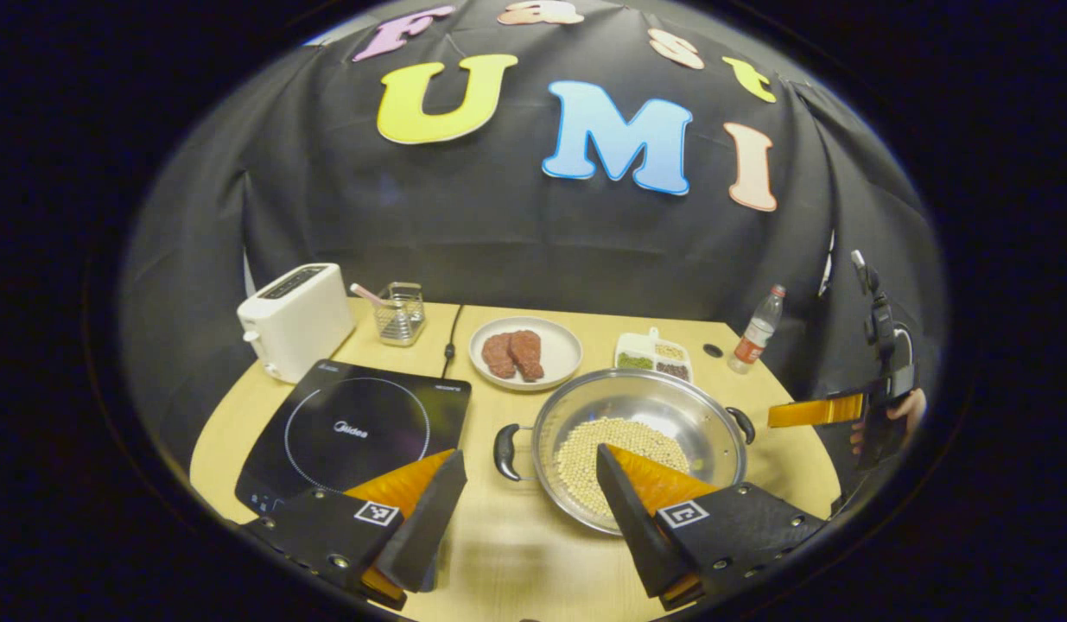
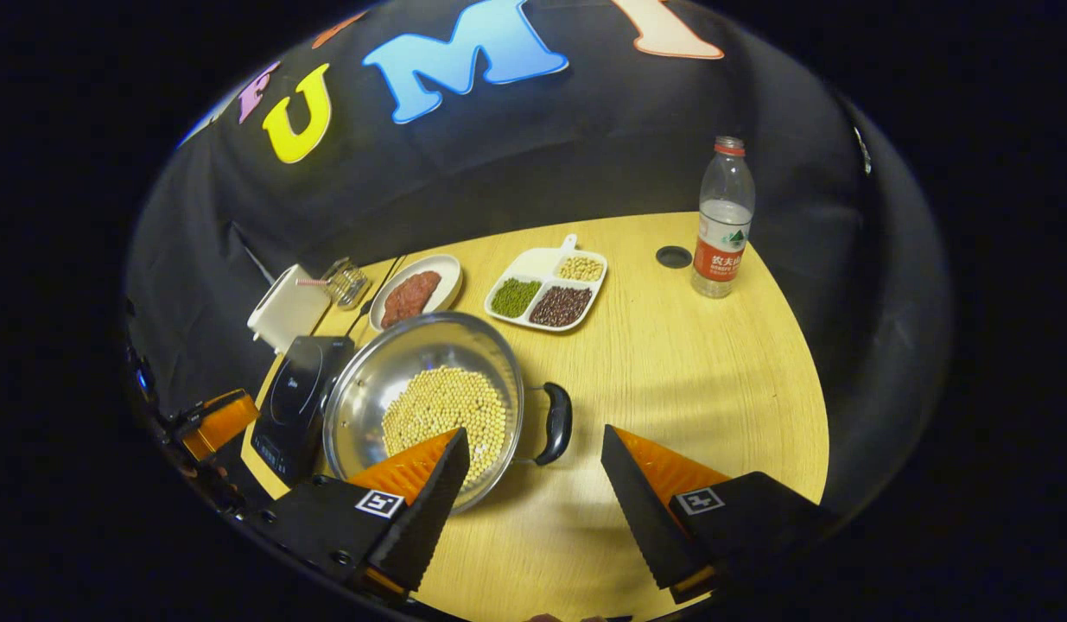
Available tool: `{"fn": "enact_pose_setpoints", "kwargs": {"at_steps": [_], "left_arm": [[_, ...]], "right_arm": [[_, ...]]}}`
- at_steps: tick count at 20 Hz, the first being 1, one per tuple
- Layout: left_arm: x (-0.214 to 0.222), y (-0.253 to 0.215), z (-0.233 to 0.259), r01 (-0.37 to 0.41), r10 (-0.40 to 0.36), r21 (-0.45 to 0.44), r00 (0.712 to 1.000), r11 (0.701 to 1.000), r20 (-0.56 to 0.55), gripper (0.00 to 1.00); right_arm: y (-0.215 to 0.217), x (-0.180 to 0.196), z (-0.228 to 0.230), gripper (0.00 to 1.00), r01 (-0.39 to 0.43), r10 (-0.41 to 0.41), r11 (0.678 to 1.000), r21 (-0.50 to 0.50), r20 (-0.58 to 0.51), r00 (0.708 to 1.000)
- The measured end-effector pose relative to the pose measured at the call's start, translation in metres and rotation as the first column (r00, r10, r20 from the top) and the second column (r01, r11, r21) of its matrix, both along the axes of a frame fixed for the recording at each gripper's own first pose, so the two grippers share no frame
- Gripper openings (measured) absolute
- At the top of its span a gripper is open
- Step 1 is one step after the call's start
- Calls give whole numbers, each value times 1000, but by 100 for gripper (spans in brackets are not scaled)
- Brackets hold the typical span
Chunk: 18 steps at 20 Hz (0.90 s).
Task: First push the handle of the pot to place it horizontally, then grasp the pot with both hands and set it on the induction cooktop.
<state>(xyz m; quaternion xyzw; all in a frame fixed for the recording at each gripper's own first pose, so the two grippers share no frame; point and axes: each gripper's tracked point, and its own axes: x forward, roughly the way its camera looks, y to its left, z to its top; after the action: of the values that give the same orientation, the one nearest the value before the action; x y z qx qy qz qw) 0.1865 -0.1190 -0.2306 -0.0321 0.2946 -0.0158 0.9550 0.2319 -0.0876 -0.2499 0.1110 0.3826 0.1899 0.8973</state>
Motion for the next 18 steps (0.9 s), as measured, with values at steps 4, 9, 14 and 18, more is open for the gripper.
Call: {"fn": "enact_pose_setpoints", "kwargs": {"at_steps": [4,9,14,18], "left_arm": [[36,-7,-34,89,-92,-42,993,995,-68,92],[65,-1,-86,87,-101,-106,985,991,-140,92],[76,7,-114,107,-129,-125,974,986,-184,89],[78,4,-131,130,-160,-148,963,980,-215,93]], "right_arm": [[9,16,-14,98,8,-8,1000,7,10,1000],[14,33,-46,98,5,-5,999,-38,-12,1000],[27,33,-74,98,-9,6,999,-44,-54,999],[34,30,-93,98,-15,10,998,-59,-80,997]]}}
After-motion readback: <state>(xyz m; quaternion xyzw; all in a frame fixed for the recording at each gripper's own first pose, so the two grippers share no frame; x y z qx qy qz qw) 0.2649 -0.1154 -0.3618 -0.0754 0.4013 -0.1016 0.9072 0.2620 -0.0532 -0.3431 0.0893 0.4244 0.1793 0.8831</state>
